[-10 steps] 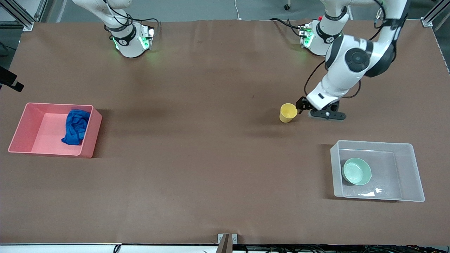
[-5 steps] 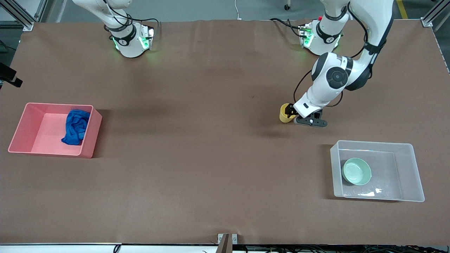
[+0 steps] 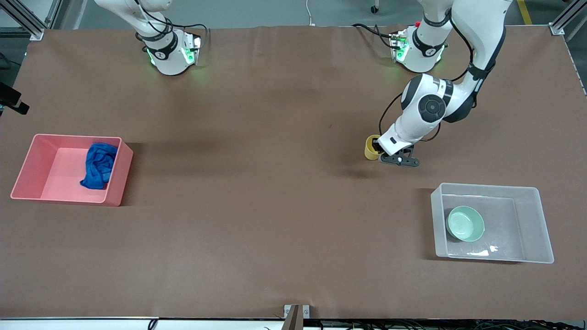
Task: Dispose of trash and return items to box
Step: 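Grasp the yellow cup with the left gripper and carry it into the bowl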
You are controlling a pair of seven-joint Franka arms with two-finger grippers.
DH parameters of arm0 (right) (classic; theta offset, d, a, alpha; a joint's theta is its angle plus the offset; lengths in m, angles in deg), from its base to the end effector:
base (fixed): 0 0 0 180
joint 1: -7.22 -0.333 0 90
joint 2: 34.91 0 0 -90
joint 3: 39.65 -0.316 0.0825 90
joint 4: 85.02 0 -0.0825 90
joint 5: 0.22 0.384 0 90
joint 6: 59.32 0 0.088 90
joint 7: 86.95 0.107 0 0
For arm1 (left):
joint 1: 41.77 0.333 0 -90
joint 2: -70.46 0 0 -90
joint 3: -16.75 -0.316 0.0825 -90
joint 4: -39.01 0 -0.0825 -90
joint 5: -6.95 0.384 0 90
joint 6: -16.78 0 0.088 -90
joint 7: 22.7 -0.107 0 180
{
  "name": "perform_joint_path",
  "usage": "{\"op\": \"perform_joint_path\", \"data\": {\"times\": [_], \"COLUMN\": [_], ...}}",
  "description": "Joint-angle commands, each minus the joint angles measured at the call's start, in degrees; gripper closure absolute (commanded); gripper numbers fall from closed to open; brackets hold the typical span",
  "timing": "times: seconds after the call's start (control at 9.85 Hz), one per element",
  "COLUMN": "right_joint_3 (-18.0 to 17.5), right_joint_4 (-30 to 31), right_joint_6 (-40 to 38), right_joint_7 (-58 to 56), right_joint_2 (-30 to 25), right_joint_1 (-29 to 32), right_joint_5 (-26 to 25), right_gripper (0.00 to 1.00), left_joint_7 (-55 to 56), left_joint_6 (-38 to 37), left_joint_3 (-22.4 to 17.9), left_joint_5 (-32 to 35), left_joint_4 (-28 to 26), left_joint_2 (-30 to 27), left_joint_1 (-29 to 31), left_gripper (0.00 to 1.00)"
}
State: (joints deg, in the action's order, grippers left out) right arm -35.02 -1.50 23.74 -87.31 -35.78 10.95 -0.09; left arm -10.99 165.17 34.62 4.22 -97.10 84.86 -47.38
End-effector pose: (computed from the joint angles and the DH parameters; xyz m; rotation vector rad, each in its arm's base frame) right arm 0.5310 -0.0782 0.6748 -3.1310 0.2185 -0.0115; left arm 0.4617 -0.2039 0.2209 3.0429 -0.2382 -0.0851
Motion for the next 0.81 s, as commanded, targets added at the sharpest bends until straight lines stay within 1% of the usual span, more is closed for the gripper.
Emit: {"op": "perform_joint_path", "data": {"times": [0.0, 0.1, 0.2, 0.3, 0.41, 0.51, 0.71], "right_joint_3": [-0.06, -0.06, -0.06, -0.06, -0.06, -0.06, -0.06], "right_joint_4": [-0.72, -0.72, -0.72, -0.81, -0.73, -0.72, -0.72], "right_joint_6": [-0.18, -0.61, -0.7, -0.71, -0.71, -0.71, -0.79], "right_joint_7": [-0.52, -0.52, -0.52, -0.6, -0.6, -0.6, -0.6], "right_joint_2": [0.34, 0.34, 0.34, 0.34, 0.34, 0.34, 0.25], "right_joint_1": [0.32, 0.32, 0.32, 0.32, 0.4, 0.4, 0.32], "right_joint_5": [0.49, 0.22, 0.22, 0.22, 0.13, 0.13, 0.13], "right_gripper": [0.0, 0.0, 0.0, 0.0, 0.0, 0.0, 0.0], "left_joint_7": [1.9, 1.56, 1.12, 0.59, -0.89, -3.78, -4.95], "left_joint_6": [-5.11, -7.14, -8.29, -9.43, -11.53, -12.16, -13.12], "left_joint_3": [0.41, 0.06, -1.16, -4.65, -8.0, -12.12, -17.76], "left_joint_5": [0.09, 0.09, 0.0, 0.0, 0.0, 0.0, -0.7], "left_joint_4": [-0.65, -0.21, 1.27, 4.59, 9.33, 14.33, 25.05], "left_joint_2": [-3.57, -6.2, -8.66, -9.3, -8.26, -5.9, 1.81], "left_joint_1": [0.07, 0.33, 0.51, 0.42, 0.51, 0.51, 0.69], "left_gripper": [0.98, 0.99, 0.99, 0.99, 0.99, 0.99, 0.99]}}
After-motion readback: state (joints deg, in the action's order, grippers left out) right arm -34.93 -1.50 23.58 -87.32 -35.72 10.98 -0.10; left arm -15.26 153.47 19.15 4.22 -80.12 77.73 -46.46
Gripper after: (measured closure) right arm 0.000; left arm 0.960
